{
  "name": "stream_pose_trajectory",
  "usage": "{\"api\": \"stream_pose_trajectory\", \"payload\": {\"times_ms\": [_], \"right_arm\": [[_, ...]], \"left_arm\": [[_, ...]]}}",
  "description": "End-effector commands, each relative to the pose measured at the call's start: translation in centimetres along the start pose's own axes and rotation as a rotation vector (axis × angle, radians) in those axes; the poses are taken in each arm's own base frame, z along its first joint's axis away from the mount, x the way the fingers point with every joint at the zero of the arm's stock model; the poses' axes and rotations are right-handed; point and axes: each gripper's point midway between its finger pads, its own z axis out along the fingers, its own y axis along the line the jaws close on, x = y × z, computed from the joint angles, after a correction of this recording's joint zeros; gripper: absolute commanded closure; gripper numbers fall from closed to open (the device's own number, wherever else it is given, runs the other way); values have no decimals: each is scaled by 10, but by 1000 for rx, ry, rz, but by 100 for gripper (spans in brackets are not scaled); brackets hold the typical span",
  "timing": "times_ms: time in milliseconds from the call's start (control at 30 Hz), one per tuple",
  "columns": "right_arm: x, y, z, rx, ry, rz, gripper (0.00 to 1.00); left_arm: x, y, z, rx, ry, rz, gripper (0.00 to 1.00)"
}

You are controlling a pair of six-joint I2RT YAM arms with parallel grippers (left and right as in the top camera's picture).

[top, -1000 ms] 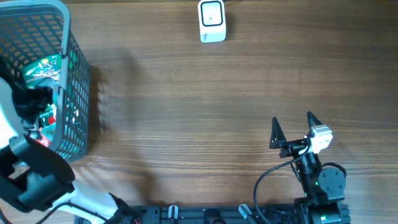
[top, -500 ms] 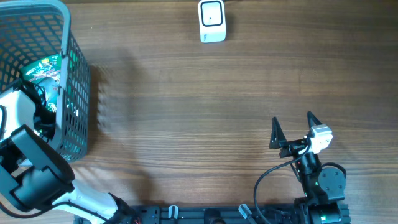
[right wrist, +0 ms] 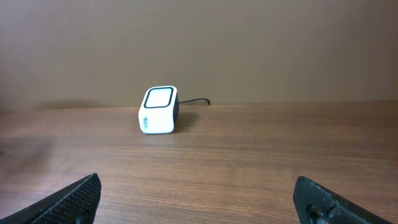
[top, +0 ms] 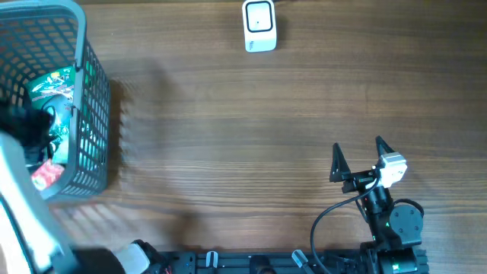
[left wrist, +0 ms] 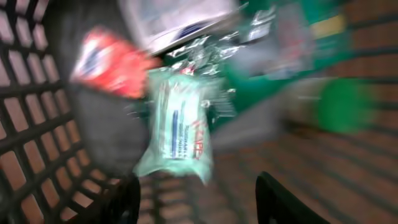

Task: Scan the item barcode
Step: 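Reach the left gripper into the basket and grasp the teal wrapped packet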

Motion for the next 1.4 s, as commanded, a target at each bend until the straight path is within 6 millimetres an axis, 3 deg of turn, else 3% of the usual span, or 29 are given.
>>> {"api": "stream_pose_trajectory", "payload": {"times_ms": [0,33,100,133,167,200,267,367,433,667,800,967,1000,1033,1067,1100,1133,1200,1267,1333,1367], "right_arm": [[-1,1,0,-5,-6,-10,0],[-1,1,0,-5,-6,-10,0],[-1,1,0,-5,-6,-10,0],[-1,1,0,-5,-6,-10,0],[-1,1,0,-5,-6,-10,0],[-1,1,0,-5,-6,-10,0],[-1,1,0,-5,-6,-10,0],[-1,1,0,-5,-6,-10,0],[-1,1,0,-5,-6,-10,0],[-1,1,0,-5,-6,-10,0],[1,1,0,-4,2,-9,0],[1,1,0,-4,3,-9,0],[1,1,0,-4,3,-9,0],[1,1,0,-4,3,-9,0],[1,1,0,-4,3,-9,0],[1,1,0,-4,3,-9,0],[1,1,0,-4,3,-9,0],[1,1,0,-4,3,-9,0],[1,1,0,-4,3,-9,0],[1,1,0,-4,3,-10,0],[1,1,0,-4,3,-9,0]], "left_arm": [[1,-36,-98,339,-84,-21,49],[10,-45,-139,490,-109,-40,53],[26,-47,-182,635,-132,-39,53],[30,-44,-198,672,-169,-26,48],[25,-31,-204,640,-244,-43,24],[10,-8,-197,520,-343,-95,6],[-7,10,-176,368,-407,-133,0],[-16,-1,-131,250,-333,-104,0],[-16,-7,-61,69,-187,-82,0],[26,31,100,-420,221,36,0],[42,46,147,-504,297,60,0],[64,72,174,-527,320,72,1],[69,77,177,-533,325,72,9],[71,79,179,-536,328,73,39],[70,79,178,-536,328,73,48],[70,79,177,-536,328,73,65],[69,78,173,-531,324,72,76],[60,67,159,-490,289,71,81],[40,46,131,-408,218,61,80],[17,20,89,-307,133,49,77],[-1,-4,47,-196,63,36,77]]}}
